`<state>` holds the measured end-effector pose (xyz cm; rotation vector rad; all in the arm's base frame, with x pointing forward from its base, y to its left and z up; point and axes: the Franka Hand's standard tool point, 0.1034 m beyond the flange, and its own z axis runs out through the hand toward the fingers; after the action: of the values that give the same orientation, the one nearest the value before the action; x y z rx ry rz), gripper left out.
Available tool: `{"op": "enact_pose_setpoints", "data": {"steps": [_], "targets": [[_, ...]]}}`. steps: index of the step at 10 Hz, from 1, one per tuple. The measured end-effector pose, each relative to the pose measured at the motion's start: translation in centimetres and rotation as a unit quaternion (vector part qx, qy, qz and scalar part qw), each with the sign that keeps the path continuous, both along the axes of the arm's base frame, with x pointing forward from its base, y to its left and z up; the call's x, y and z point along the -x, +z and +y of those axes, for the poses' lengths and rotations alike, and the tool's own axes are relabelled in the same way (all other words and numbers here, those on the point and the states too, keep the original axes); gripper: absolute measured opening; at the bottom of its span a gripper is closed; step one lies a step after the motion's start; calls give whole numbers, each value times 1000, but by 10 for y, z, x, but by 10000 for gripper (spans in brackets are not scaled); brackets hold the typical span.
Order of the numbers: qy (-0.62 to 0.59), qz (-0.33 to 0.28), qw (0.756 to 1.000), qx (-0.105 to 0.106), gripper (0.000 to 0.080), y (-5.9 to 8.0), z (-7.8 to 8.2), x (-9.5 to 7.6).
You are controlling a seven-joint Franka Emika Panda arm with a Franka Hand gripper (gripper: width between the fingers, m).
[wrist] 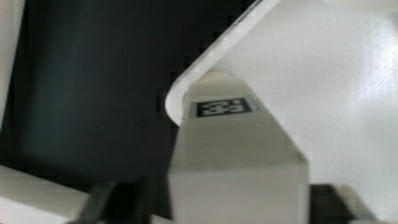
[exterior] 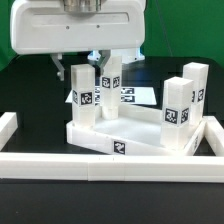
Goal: Assemble desk
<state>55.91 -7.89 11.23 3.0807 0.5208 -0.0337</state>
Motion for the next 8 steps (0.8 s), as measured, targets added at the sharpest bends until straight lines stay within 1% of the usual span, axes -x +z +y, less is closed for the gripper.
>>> {"op": "enact_pose_setpoints", "data": {"steps": [3,4,6,8], "targets": [[-16,0,1000,1,288,0,-1,0],[-49,1,999,0,288,-1,-1,0],[-173,6,985,0,288,-1,-3,1],[-293,-4,956,-4,288,-1,-4,1]]}}
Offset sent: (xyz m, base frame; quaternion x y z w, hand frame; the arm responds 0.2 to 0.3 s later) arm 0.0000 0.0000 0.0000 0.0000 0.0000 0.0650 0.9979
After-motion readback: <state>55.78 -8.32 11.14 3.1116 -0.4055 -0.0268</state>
